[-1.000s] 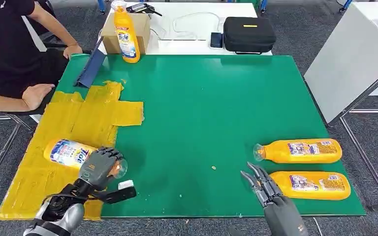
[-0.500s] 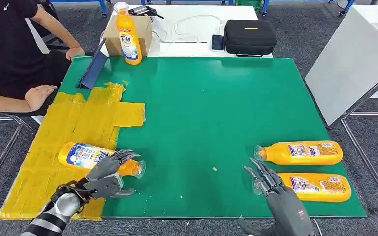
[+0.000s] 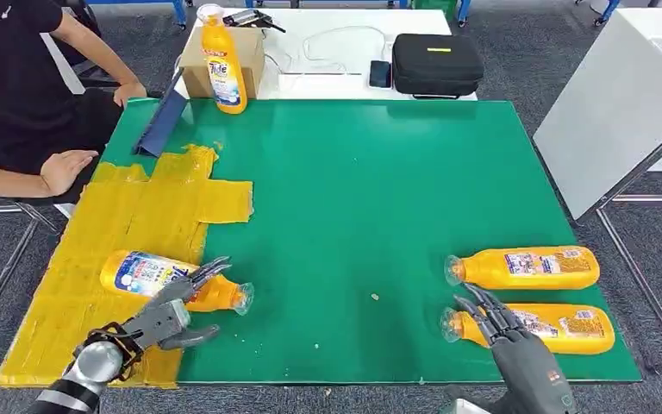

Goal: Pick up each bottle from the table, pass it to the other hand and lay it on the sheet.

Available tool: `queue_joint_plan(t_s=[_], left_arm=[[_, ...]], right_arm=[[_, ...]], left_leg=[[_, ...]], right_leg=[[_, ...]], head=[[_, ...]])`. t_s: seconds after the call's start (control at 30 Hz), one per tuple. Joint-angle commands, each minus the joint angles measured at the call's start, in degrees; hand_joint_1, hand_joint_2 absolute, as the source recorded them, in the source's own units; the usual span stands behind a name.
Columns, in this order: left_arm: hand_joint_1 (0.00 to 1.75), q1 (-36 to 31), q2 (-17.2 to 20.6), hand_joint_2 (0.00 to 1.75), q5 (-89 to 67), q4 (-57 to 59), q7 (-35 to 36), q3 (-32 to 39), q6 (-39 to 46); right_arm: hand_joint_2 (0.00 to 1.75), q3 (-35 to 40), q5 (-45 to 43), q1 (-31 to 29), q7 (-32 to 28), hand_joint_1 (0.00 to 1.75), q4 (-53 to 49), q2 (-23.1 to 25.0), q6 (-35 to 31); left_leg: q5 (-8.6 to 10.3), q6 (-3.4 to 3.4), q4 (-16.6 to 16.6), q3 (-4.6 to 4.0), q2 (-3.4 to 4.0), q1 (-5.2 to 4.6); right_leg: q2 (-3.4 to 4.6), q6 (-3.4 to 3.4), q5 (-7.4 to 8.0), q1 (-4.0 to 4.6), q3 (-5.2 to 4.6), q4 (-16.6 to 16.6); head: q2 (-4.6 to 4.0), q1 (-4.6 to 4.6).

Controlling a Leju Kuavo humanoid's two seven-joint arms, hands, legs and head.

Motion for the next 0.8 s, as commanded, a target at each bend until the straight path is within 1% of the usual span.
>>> queue_joint_plan(t_s=[0.03, 0.13, 0.2, 0.3, 0.4, 0.47, 0.57, 0.7, 0.77, 0.8], left_arm=[[0.0, 5.0, -0.8, 0.0, 15.8, -4.9, 0.5, 9.2, -9.6], [0.0, 6.4, -0.6, 0.0, 21.0, -8.1, 0.9, 10.8, -13.3], [0.0, 6.6, -0.6, 0.0, 21.2, -8.5, 1.1, 10.9, -13.4], [0.0, 6.6, -0.6, 0.0, 21.2, -8.5, 1.1, 10.9, -13.4], [0.0, 6.6, -0.8, 0.0, 21.2, -8.5, 1.1, 10.8, -13.4], [0.0, 7.1, -0.8, 0.0, 23.6, -9.3, 1.0, 11.2, -15.0], [0.0, 8.0, -0.5, 0.0, 24.8, -11.8, 1.8, 10.7, -16.3], [0.0, 8.7, 0.2, 0.0, 25.7, -13.1, 2.3, 9.1, -16.8], [0.0, 8.7, 0.4, 0.0, 26.0, -13.7, 2.2, 8.6, -17.1], [0.0, 8.5, 0.5, 0.0, 26.3, -13.8, 2.1, 8.4, -17.2]], right_arm=[[1.75, -8.5, -0.9, 6.6, 1.2, 0.0, 1.1, -4.9, 1.6], [1.75, -11.7, -2.5, 7.4, 1.6, 0.0, 3.0, -5.8, 2.4], [1.75, -12.0, -2.7, 7.4, 1.3, 0.0, 3.3, -5.8, 2.6], [1.75, -12.0, -2.7, 7.4, 1.3, 0.0, 3.3, -5.8, 2.6], [1.75, -11.8, -2.7, 7.3, 1.3, 0.0, 3.2, -5.6, 2.6], [1.75, -13.1, -2.5, 7.0, 1.7, 0.0, 4.1, -4.7, 3.1], [1.75, -16.0, -3.1, 5.5, 0.4, 0.0, 7.2, -2.0, 4.7], [1.75, -21.5, -2.6, 3.8, -2.2, 0.0, 11.8, 0.9, 9.4], [1.75, -23.4, -2.4, 2.3, -2.9, 0.0, 14.1, 1.7, 11.5], [1.75, -24.4, -2.8, 1.3, -3.4, 0.0, 15.7, 1.8, 12.9]], left_leg=[[-0.13, -0.07, 0.0, 0.16, 0.19, 0.01], [-0.13, -0.06, 0.1, 0.1, 0.18, 0.0], [-0.16, -0.09, 0.1, 0.11, 0.21, 0.04], [-0.04, -0.05, 0.0, -0.01, 0.07, 0.0], [-0.12, -0.1, 0.0, 0.13, 0.11, 0.04], [-0.07, -0.07, 0.0, 0.06, 0.09, 0.03], [-0.07, -0.06, 0.0, 0.05, 0.11, 0.05], [-0.11, -0.09, 0.0, 0.19, 0.15, 0.08], [-0.06, -0.06, 0.0, 0.08, 0.11, 0.07], [-0.09, -0.08, 0.0, 0.16, 0.17, 0.07]], right_leg=[[0.08, 0.0, -0.09, 0.02, 0.15, 0.0], [0.08, 0.01, -0.09, 0.01, 0.09, 0.0], [0.1, 0.0, -0.09, 0.05, 0.1, 0.0], [0.02, 0.0, -0.01, 0.0, -0.04, -0.1], [0.0, -0.02, -0.08, 0.05, 0.14, -0.1], [0.02, -0.01, -0.03, 0.04, 0.05, -0.1], [0.03, 0.0, -0.01, 0.05, 0.04, -0.1], [0.03, 0.0, -0.05, 0.09, 0.22, -0.2], [0.04, 0.0, 0.0, 0.07, 0.08, -0.1], [0.06, 0.0, -0.01, 0.07, 0.18, -0.2]], head=[[0.0, 0.0], [0.0, 0.02], [0.0, 0.0], [0.0, 0.0], [0.0, 0.0], [0.0, 0.02], [0.0, 0.0], [0.0, 0.02], [0.0, 0.02], [0.0, 0.0]])
